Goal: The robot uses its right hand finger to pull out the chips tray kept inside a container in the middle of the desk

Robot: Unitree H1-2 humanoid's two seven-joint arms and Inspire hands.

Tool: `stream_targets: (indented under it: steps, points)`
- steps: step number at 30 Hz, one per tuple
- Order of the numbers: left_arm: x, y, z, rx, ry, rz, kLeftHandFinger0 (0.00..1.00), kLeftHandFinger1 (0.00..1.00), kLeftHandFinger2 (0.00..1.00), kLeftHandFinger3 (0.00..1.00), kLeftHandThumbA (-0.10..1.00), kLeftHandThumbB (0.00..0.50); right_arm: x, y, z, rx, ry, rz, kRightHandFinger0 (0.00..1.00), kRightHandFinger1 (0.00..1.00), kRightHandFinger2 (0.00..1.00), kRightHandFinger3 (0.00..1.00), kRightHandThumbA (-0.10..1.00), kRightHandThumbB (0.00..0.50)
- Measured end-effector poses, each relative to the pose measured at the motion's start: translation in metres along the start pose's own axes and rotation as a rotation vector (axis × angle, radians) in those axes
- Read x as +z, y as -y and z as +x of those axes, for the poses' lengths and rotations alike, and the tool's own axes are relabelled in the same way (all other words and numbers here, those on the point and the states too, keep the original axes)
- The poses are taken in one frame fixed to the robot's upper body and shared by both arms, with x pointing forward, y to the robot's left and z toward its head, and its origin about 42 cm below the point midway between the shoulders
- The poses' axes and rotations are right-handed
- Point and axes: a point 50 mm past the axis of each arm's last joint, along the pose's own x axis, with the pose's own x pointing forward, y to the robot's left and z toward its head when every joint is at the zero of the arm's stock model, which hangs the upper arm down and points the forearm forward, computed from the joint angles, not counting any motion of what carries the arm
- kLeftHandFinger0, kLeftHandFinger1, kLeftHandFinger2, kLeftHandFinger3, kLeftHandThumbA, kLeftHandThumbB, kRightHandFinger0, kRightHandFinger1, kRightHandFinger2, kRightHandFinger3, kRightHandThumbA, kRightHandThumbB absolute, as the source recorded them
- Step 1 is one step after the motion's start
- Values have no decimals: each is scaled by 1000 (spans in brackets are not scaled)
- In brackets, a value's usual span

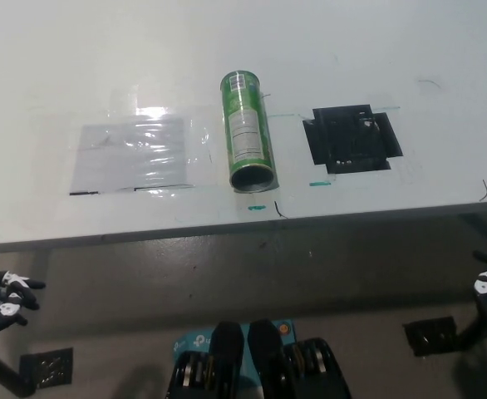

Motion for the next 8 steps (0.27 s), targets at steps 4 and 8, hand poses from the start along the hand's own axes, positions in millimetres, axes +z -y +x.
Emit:
stream_targets:
  steps: [4,8]
  points:
    - [0,2,1,-1,1,-5,497,575,694,859,97,0,4,3,2,-1,4,-4,0,0,676,933,-100,94]
    - [-1,3,1,-1,2,-9,500,572,682,838,93,0,6,4,4,-3,5,-8,0,0,686,914,-100,100]
